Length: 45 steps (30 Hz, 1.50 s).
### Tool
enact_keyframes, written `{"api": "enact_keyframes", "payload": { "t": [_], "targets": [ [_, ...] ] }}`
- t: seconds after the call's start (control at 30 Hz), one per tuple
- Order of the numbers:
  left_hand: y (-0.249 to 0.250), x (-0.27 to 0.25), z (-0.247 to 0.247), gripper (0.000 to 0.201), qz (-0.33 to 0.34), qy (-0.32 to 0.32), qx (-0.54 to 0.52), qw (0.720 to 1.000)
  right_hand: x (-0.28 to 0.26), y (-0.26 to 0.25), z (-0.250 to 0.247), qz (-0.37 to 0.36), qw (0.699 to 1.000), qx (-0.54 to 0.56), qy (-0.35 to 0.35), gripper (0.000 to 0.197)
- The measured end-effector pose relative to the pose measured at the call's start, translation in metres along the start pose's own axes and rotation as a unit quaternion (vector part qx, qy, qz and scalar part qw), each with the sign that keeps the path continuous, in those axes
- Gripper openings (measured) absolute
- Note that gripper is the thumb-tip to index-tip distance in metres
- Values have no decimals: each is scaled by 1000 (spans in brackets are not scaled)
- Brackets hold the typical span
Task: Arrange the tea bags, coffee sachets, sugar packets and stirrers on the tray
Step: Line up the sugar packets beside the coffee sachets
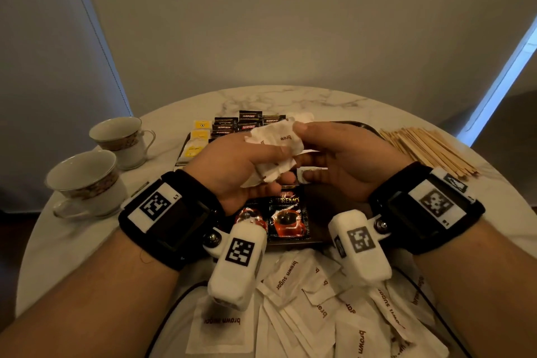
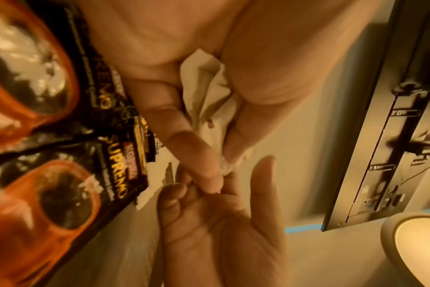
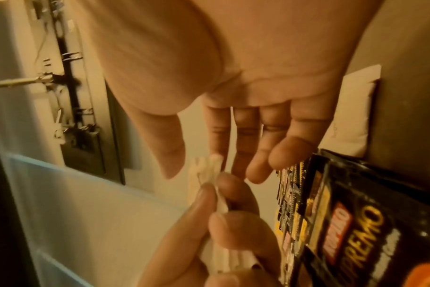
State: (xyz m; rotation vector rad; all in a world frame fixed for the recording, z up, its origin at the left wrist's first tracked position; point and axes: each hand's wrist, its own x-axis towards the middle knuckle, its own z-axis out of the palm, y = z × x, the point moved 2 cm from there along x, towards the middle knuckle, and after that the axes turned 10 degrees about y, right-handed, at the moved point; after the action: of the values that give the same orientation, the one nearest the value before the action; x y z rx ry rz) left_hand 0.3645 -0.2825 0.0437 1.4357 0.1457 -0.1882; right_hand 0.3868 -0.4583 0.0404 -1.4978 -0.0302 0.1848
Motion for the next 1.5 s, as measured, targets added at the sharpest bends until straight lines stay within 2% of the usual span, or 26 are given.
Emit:
{"api": "enact_keyframes", "payload": {
  "t": [0.13,0.27,0.4,0.5,0.63,0.73,0.83,1.0,1.13,1.27,1.33,1.4,1.5],
  "targets": [
    [-2,-3,3,19,4,-21,22,1000,0,-1,-1,-71,997,-8,38,23],
    [1,3,0,14,24,37,-4,999,3,-4,-3,-102,990,40,87,4],
    [5,10,-6,11,83,119,-23,989,3,-5,-3,-116,990,26,73,9],
    [5,7,-4,21,102,80,20,991,1,-4,-1,-115,992,-8,47,2],
    [1,3,-1,17,96,43,57,993,0,-5,0,-118,991,29,61,11],
    [0,4,0,18,94,55,31,994,0,-3,2,-103,990,74,56,13],
    [1,8,-2,20,82,77,-5,994,0,-1,3,-90,993,57,45,16],
    [1,9,-6,12,79,73,26,994,0,-3,1,-94,992,32,74,8],
    [1,10,-6,20,103,106,15,989,-1,-3,1,-104,991,9,80,10],
    [1,12,-6,24,98,120,-19,988,-2,-5,1,-112,991,-9,67,5],
    [0,12,-5,24,90,118,-19,989,0,-5,-1,-108,991,-12,83,8],
    [0,12,-5,23,89,119,-10,989,4,-3,-5,-83,988,-23,127,15],
    [1,13,-7,19,89,126,-7,988,12,1,-17,-31,976,-102,190,26]
  ]
}}
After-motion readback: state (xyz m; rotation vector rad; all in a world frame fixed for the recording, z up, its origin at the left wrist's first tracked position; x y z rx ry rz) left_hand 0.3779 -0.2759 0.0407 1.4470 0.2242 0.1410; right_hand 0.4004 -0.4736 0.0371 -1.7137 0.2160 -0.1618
